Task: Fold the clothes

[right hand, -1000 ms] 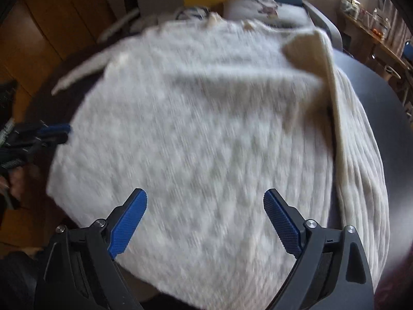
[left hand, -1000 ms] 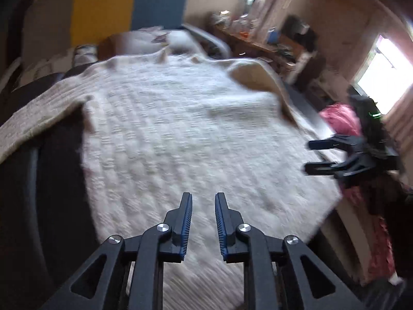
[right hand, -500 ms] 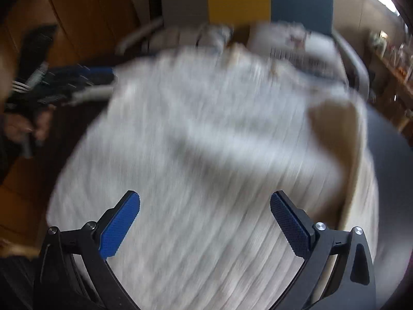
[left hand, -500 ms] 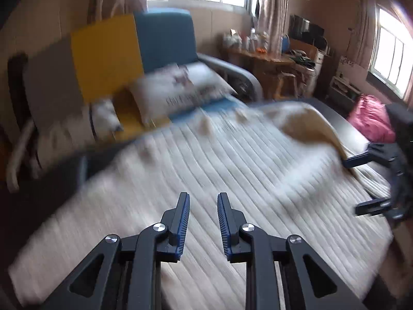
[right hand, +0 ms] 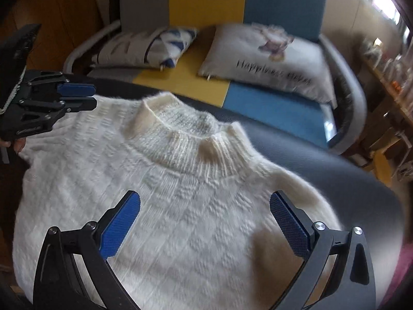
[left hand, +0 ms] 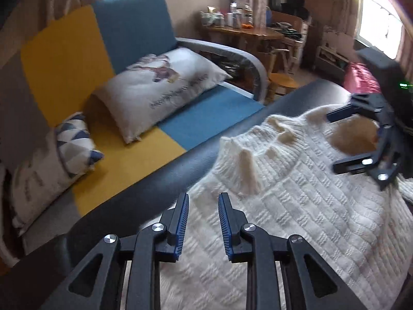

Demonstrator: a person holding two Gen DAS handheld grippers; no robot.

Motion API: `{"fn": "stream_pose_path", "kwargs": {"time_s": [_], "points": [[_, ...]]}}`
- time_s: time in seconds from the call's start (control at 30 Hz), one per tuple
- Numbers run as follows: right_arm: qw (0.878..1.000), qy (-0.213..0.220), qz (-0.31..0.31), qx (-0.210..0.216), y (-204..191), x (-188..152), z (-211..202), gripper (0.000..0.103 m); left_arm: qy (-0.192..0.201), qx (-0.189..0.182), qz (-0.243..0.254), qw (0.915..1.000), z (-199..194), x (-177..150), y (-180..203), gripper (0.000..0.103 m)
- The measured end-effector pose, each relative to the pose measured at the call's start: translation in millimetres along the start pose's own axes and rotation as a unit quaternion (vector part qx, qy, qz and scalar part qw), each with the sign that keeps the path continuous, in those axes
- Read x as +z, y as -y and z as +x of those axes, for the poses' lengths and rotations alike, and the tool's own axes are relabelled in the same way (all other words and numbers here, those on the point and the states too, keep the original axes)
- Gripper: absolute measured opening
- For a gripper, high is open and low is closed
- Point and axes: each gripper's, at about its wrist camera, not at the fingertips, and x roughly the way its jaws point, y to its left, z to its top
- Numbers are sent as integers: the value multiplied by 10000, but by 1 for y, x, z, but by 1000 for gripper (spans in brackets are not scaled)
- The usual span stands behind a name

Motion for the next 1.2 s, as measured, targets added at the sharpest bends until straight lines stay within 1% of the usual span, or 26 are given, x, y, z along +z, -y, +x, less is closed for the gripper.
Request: {"fn": "stream_pose_path", "kwargs": {"time_s": [0.07, 0.17, 0.2, 0.23, 0.27, 0.3, 0.33, 0.37, 0.43, 0.47, 0.53, 0.6, 0.67, 0.7, 0.73, 0.77, 0.8, 0.83, 0.87, 0.93, 1.0, 1.07, 1.13, 1.17, 1.2], "points": [[9996, -265, -43, 53, 2, 1, 17, 102, -184, 39, 219, 9996, 12, 0, 3, 24], [9994, -295, -166, -88, 0, -3, 26, 102, -453, 240, 326, 9982, 32, -3, 5, 24], [9992, -305, -207, -135, -1, -5, 29, 102, -531, 368, 316, 9974, 37, -6, 6, 27], [9990, -315, -248, -182, -1, -6, 32, 96, -476, 419, 265, 9976, 37, -7, 8, 23], [9990, -303, -257, -218, -1, -7, 33, 86, -397, 532, 176, 9976, 36, -9, 9, 21], [9993, -248, -184, -230, 0, -7, 31, 81, -335, 688, 78, 9970, 34, -11, 10, 14], [9993, -221, -93, -278, 3, -6, 29, 76, -273, 845, -20, 9960, 33, -14, 12, 11], [9990, -211, 15, -383, 6, -5, 29, 75, -212, 1001, -118, 9947, 32, -16, 13, 11], [9986, -201, 174, -457, 11, -3, 30, 76, -48, 1166, -466, 9921, 30, -22, 11, 11], [9984, -120, 257, -486, 12, -4, 32, 83, 24, 1273, -618, 9899, 30, -26, 9, 12], [9976, 130, 263, -624, 10, -10, 36, 91, 33, 1408, -819, 9866, 30, -26, 7, 12], [9961, 343, 400, -704, 10, -14, 38, 92, -12, 1476, -993, 9841, 31, -23, 3, 12], [9961, 306, 542, -631, 13, -13, 38, 92, -118, 1437, -1126, 9831, 25, -20, 1, 13], [9963, 206, 610, -568, 14, -12, 36, 92, -82, 1420, -1183, 9827, 17, -19, 3, 13], [9965, 135, 662, -487, 14, -11, 32, 92, -6, 1406, -1236, 9823, 8, -20, 5, 15], [9971, 168, 656, -352, 12, -11, 25, 92, 136, 1329, -1221, 9835, -5, -23, 13, 18], [9977, 295, 582, -200, 10, -14, 12, 92, 308, 1221, -1173, 9851, -18, -28, 23, 20], [9980, 404, 472, -62, 7, -18, 0, 92, 480, 1113, -1126, 9862, -31, -33, 32, 20], [9983, 434, 385, 94, 4, -22, -9, 93, 545, 1003, -1117, 9872, -41, -41, 42, 20], [9984, 348, 234, 377, -4, -38, -20, 93, 575, 782, -1137, 9888, -55, -60, 63, 20], [9983, 166, 96, 548, -12, -56, -25, 93, 476, 785, -1151, 9891, -62, -82, 81, 20], [9989, -206, 87, 405, -16, -76, -14, 93, 268, 859, -1244, 9881, -60, -102, 93, 20], [9991, -405, 73, 114, -17, -93, 1, 93, -37, 1070, -1263, 9862, -52, -120, 100, 21], [9989, -460, 68, -8, -18, -100, 6, 97, -53, 1121, -1272, 9855, -50, -125, 100, 22], [9991, -405, 66, -72, -19, -101, 6, 97, -5, 1146, -1288, 9850, -50, -128, 100, 22]]}}
